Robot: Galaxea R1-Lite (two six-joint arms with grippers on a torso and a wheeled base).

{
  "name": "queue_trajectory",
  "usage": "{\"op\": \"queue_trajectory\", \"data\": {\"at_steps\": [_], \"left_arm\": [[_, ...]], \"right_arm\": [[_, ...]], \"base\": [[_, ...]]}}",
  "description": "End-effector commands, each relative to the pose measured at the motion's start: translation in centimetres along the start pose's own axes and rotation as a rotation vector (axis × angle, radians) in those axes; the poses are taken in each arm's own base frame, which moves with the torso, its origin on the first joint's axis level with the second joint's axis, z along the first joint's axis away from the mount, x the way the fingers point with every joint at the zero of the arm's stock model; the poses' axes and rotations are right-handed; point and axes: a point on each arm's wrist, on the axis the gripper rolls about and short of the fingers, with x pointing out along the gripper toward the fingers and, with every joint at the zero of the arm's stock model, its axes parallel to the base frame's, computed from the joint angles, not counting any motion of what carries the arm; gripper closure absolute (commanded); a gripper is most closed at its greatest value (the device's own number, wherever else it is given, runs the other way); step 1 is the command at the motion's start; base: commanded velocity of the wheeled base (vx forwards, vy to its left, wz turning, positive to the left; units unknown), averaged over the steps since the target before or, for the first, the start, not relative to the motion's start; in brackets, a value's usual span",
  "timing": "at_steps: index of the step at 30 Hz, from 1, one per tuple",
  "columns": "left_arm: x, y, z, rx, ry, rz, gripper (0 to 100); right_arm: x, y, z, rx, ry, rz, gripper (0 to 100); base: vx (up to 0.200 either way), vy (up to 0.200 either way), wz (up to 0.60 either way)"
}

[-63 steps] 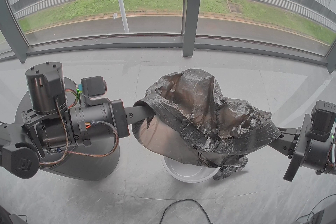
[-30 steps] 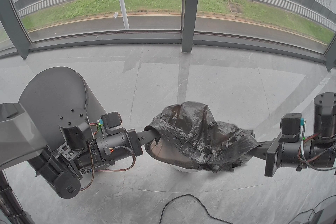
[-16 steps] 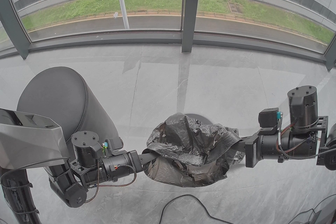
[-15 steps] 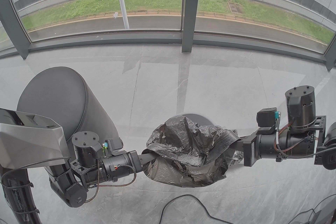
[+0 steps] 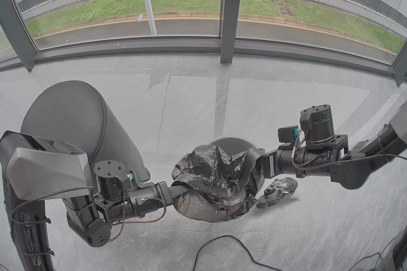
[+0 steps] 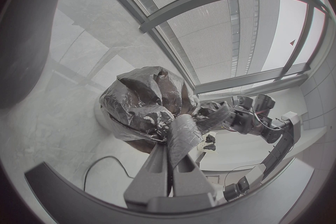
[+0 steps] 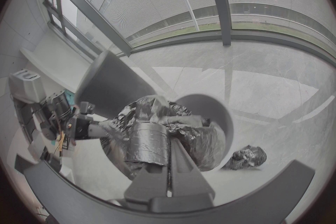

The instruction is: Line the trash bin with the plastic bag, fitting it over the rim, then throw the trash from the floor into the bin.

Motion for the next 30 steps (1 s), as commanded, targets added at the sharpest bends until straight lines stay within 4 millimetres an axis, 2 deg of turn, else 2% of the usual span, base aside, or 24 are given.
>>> {"op": "queue_trajectory", "data": {"at_steps": [1,4,8,14,18,23,30], "left_arm": [[3.2,1.8,0.8,0.015,-0.023,-0.023,100],[4.2,1.2,1.7,0.030,-0.047,-0.061,100],[5.2,-0.1,1.5,-0.006,-0.037,-0.111,100],[6.3,-1.9,0.0,-0.086,0.015,-0.161,100],[6.9,-1.6,-1.0,-0.136,0.047,-0.148,100],[8.0,0.4,-2.1,-0.170,0.041,-0.082,100],[6.8,1.9,-1.6,-0.163,-0.020,0.018,100]], "right_arm": [[4.0,-5.5,0.4,0.050,-0.022,-0.113,100],[3.5,-6.9,1.1,0.057,-0.048,-0.151,100],[2.4,-8.6,1.1,0.022,-0.051,-0.194,100],[1.4,-8.5,1.1,-0.002,-0.055,-0.196,100],[0.8,-8.2,1.1,-0.002,-0.056,-0.192,100],[0.3,-7.8,1.0,-0.004,-0.055,-0.182,100],[0.2,-7.2,-0.9,0.000,0.000,-0.149,100]], "base": [[0.000,0.000,0.00],[0.000,0.000,0.00],[0.000,0.000,0.00],[0.000,0.000,0.00],[0.000,0.000,0.00],[0.000,0.000,0.00],[0.000,0.000,0.00]]}}
